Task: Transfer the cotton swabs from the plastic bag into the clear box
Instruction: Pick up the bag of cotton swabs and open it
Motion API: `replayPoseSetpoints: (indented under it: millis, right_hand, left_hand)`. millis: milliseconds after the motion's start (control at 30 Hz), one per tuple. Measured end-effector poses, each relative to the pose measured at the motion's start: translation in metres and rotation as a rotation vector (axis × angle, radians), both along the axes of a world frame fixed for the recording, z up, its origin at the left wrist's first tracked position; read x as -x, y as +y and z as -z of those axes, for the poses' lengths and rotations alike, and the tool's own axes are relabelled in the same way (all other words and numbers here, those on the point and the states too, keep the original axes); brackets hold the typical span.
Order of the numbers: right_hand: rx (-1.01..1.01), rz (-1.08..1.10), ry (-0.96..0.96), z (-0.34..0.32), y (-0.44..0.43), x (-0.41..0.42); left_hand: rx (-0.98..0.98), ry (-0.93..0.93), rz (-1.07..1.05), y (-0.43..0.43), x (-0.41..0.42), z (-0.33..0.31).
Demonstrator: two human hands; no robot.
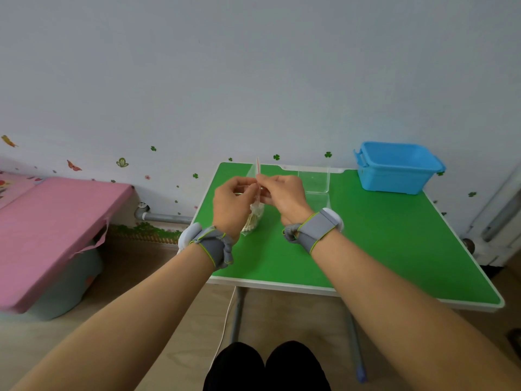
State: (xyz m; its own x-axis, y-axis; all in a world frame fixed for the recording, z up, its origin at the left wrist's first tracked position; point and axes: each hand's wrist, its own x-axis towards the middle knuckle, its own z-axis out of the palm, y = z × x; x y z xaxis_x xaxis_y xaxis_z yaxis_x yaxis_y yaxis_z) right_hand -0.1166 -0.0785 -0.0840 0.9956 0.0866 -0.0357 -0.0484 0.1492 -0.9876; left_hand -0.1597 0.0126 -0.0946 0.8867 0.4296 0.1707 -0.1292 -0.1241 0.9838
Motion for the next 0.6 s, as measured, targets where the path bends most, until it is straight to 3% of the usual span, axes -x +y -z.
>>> replayPoseSetpoints:
  millis: [600]
  right_hand:
    - [-0.017,-0.045,-0.034,-0.0004,0.0005,0.0055]
  left_hand:
    - [0.007,0.017,-0.017,0.0064,-0.0035,0.0010]
